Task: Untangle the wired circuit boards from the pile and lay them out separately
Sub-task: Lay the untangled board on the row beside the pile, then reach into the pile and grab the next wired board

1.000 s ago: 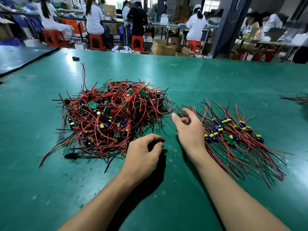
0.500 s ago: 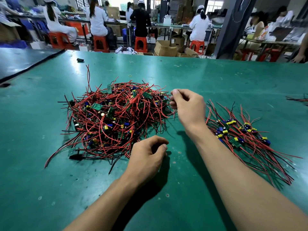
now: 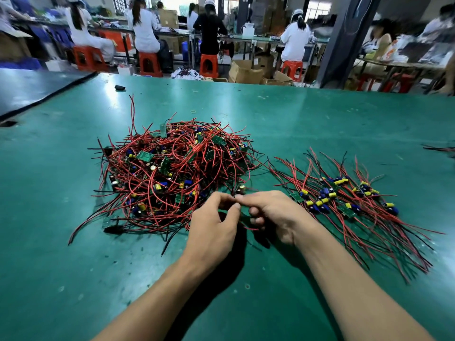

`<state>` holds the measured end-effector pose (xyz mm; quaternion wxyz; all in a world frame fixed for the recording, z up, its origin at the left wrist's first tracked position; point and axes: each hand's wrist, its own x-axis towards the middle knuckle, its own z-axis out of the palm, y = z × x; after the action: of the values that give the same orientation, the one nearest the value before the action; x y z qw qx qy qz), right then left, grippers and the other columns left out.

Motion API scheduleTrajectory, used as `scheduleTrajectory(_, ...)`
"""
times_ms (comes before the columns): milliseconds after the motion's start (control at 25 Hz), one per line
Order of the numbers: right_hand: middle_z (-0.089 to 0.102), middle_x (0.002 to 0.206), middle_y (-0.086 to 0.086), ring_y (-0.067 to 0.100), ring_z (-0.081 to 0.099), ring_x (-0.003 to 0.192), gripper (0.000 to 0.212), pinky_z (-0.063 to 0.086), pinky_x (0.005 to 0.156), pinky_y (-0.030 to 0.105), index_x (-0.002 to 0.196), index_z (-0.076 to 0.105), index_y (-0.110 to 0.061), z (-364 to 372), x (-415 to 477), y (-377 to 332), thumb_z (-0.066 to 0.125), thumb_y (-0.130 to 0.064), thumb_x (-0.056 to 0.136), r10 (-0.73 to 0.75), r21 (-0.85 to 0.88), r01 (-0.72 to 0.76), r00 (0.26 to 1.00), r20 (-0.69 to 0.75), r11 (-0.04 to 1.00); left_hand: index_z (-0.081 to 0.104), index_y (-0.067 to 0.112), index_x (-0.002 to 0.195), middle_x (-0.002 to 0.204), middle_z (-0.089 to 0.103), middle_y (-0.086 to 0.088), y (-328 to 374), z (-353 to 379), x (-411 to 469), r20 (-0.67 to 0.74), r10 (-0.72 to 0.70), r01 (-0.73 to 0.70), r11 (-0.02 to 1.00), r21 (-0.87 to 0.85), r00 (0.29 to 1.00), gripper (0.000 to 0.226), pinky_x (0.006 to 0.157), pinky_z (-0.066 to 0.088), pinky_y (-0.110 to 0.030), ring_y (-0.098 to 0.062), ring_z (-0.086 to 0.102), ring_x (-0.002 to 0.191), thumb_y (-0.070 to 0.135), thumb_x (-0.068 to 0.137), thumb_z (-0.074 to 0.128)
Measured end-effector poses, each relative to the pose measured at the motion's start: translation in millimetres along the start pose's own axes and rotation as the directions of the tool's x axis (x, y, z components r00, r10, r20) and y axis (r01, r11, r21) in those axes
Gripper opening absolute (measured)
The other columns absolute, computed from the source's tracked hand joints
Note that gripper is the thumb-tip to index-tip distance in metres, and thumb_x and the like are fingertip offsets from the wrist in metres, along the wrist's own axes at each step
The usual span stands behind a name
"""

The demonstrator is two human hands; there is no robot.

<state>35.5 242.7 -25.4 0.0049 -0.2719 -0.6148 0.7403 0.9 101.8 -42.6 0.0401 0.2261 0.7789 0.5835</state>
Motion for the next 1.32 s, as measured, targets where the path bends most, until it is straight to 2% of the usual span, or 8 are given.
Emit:
scheduleTrajectory(240, 0.041, 0.051, -0.003, 0.004, 0.03, 0.037, 0.01, 0.024, 0.034, 0.014, 0.1, 0.074, -0.01, -15.6, -17.0, 6.0, 0.07, -0.012, 0.091, 0.055, -0.137, -0.034, 0.987, 0.15, 0.99, 0.062, 0.02, 0.097, 0.073, 0.063, 0.008, 2.2, -1.1, 2.2, -0.056, -0.054, 0.057, 0.997, 0.058, 0.997, 0.014, 0.062, 0.044, -0.012, 0.002, 0.058, 0.066, 0.032, 0.09, 0.067)
scheduleTrajectory(360, 0.046, 0.049, -0.004, 0.004, 0.031, 0.033, 0.017, 0.022, 0.032, 0.015, 0.104, 0.07, -0.008, -24.5, -12.1, 6.9, 0.069, -0.022, 0.094, -0.034, -0.216, 0.026, 0.999, -0.034, 0.976, 0.065, 0.019, 0.105, 0.075, 0.063, 0.011, 1.8, 2.6, 2.8, 0.034, 0.003, -0.012, 0.967, 0.255, 0.999, 0.027, 0.064, 0.039, -0.009, -0.001, 0.058, 0.067, 0.038, 0.087, 0.07)
scheduleTrajectory(520, 0.054, 0.051, -0.001, 0.007, 0.034, 0.035, 0.011, 0.023, 0.035, 0.019, 0.095, 0.07, -0.008, -24.1, -8.3, 11.4, 0.07, -0.019, 0.094, -0.171, -0.274, 0.124, 0.973, -0.155, 0.954, 0.064, 0.024, 0.108, 0.088, 0.068, 0.005, 2.5, 9.5, 4.6, 0.166, 0.021, -0.101, 0.866, 0.489, 0.986, 0.034, 0.076, 0.046, -0.027, -0.018, 0.062, 0.088, 0.043, 0.08, 0.069)
scheduleTrajectory(640, 0.059, 0.057, 0.003, 0.011, 0.041, 0.037, 0.009, 0.027, 0.037, 0.018, 0.097, 0.071, -0.009, -21.3, -11.2, 12.3, 0.067, -0.017, 0.095, -0.172, -0.325, 0.123, 0.977, -0.128, 0.938, 0.072, 0.027, 0.094, 0.064, 0.062, 0.012, 1.5, 4.6, 7.7, 0.142, -0.039, -0.026, 0.903, 0.429, 0.989, 0.018, 0.068, 0.046, -0.023, -0.011, 0.06, 0.069, 0.029, 0.076, 0.068)
scheduleTrajectory(800, 0.056, 0.059, 0.009, 0.016, 0.045, 0.044, 0.008, 0.03, 0.044, 0.021, 0.094, 0.074, -0.014, -19.0, -13.3, 11.5, 0.071, -0.021, 0.093, -0.121, -0.405, 0.078, 0.989, -0.081, 0.911, 0.063, 0.026, 0.08, 0.072, 0.061, 0.012, 0.1, 5.2, 4.5, 0.143, 0.017, -0.077, 0.902, 0.424, 0.99, 0.009, 0.065, 0.038, -0.025, -0.011, 0.057, 0.071, 0.034, 0.082, 0.066)
scheduleTrajectory(1000, 0.068, 0.065, -0.002, 0.006, 0.056, 0.048, 0.011, 0.041, 0.04, 0.018, 0.092, 0.076, -0.013, -19.1, -18.8, 8.5, 0.075, -0.023, 0.087, -0.088, -0.127, 0.094, 0.995, 0.05, 0.988, 0.055, 0.019, 0.089, 0.069, 0.068, 0.002, 0.7, -0.1, 1.7, 0.15, -0.149, 0.161, 0.984, -0.072, 0.977, 0.012, 0.057, 0.052, -0.032, -0.02, 0.065, 0.058, 0.016, 0.087, 0.066)
scheduleTrajectory(1120, 0.075, 0.087, 0.0, 0.006, 0.061, 0.058, 0.027, 0.045, 0.049, 0.015, 0.099, 0.08, -0.019, -25.4, -20.4, 4.3, 0.077, -0.034, 0.077, -0.111, -0.032, 0.115, 0.988, 0.106, 0.993, 0.051, 0.007, 0.104, 0.075, 0.074, -0.006, 5.6, -6.0, 3.0, 0.263, -0.224, 0.325, 0.83, -0.453, 0.938, 0.021, 0.055, 0.056, -0.031, -0.022, 0.069, 0.062, -0.007, 0.089, 0.055)
scheduleTrajectory(1320, 0.074, 0.099, 0.006, 0.013, 0.067, 0.07, 0.043, 0.059, 0.068, 0.028, 0.116, 0.074, -0.018, -26.3, -18.4, 8.2, 0.078, -0.037, 0.077, -0.165, 0.009, 0.168, 0.957, 0.241, 0.986, 0.061, 0.002, 0.102, 0.079, 0.071, -0.02, 13.1, -7.8, 3.7, 0.458, -0.23, 0.487, 0.646, -0.588, 0.859, 0.02, 0.057, 0.059, -0.031, -0.027, 0.069, 0.059, -0.009, 0.089, 0.05)
